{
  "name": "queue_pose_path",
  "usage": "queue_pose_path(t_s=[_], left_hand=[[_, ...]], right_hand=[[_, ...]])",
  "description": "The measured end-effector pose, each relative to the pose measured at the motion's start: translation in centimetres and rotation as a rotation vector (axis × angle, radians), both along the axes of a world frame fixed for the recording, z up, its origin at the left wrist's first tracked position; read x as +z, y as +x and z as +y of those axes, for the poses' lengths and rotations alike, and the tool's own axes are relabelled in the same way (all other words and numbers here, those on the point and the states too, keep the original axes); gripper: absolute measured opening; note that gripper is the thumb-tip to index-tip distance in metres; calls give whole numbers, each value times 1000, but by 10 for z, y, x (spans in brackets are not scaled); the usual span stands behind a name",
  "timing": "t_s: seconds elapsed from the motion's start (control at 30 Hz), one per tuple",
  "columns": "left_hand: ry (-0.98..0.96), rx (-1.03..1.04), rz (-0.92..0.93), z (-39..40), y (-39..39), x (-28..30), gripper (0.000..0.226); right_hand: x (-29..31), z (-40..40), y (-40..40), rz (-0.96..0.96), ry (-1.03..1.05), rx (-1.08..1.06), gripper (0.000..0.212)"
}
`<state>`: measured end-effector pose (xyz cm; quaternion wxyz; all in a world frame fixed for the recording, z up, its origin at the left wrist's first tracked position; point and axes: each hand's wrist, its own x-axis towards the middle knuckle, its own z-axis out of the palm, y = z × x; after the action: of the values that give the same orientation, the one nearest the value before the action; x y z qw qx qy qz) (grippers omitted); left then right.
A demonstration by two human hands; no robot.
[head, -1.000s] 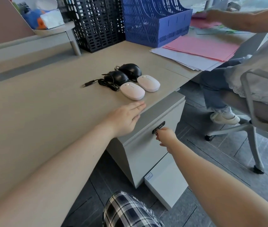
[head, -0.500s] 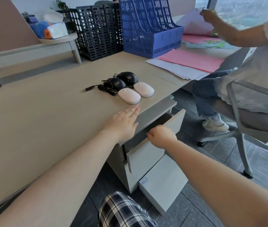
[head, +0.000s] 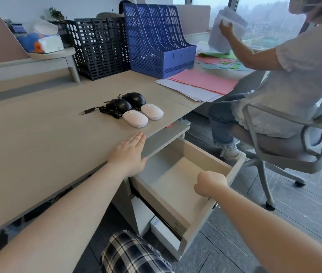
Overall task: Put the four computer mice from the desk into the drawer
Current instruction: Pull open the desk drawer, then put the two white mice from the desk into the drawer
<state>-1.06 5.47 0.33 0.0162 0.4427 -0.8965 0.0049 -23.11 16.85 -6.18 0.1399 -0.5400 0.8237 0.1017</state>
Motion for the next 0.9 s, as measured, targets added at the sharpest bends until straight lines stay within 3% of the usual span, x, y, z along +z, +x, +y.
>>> queue_pose_path(t_s=[0.33, 0.57, 0.67, 0.8, 0.9], left_hand=[[19, 9, 16, 1, -4, 1, 73], [24, 10, 84, -1, -5, 0, 66], [18, 26, 158, -3, -7, 4, 55], [8, 99, 308, -8, -12, 15, 33], [-28, 188, 412, -20, -16, 20, 35]], right_hand=[[-8, 34, -24, -9, -12, -132, 22], [2, 2, -11, -17, -126, -64, 27], [13, -18, -3, -14, -178, -7, 33], [33, -47, 9, -55, -278, 1, 27], [51, -72, 19, -118, -398, -31, 35]])
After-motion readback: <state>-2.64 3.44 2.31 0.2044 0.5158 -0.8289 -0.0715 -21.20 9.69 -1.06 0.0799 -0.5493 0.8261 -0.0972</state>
